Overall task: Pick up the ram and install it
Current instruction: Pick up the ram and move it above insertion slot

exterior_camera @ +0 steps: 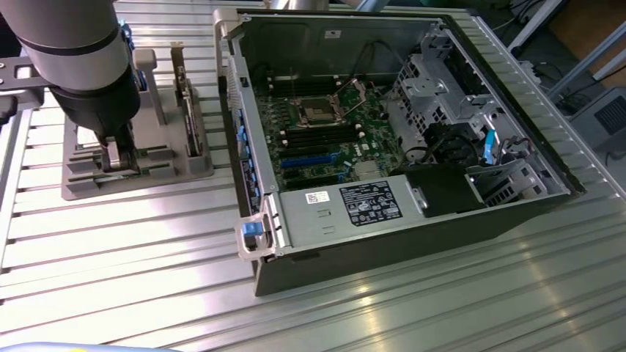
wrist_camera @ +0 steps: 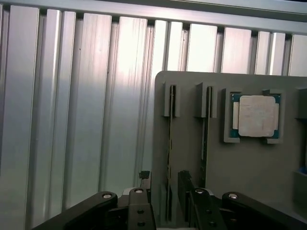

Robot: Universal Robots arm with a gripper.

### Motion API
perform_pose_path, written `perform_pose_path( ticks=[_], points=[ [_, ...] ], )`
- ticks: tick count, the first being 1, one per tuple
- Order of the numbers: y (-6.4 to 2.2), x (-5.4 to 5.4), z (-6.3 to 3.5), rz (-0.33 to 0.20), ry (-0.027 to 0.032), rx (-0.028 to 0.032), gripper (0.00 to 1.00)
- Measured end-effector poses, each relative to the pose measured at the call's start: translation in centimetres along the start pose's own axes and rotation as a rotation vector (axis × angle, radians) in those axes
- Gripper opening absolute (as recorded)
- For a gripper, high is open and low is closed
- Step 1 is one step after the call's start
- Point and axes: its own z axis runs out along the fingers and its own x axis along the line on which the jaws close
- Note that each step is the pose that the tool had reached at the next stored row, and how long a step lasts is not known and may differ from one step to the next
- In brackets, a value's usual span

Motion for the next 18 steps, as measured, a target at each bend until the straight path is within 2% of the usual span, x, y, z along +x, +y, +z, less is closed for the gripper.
perform_pose_path(
  ticks=[10, 18],
  points=[
    [0.08, 0.0, 1.15, -0.001, 0.0000, 0.0000, 0.36],
    [0.10, 0.0, 1.70, -0.001, 0.0001, -0.0001, 0.36]
  ],
)
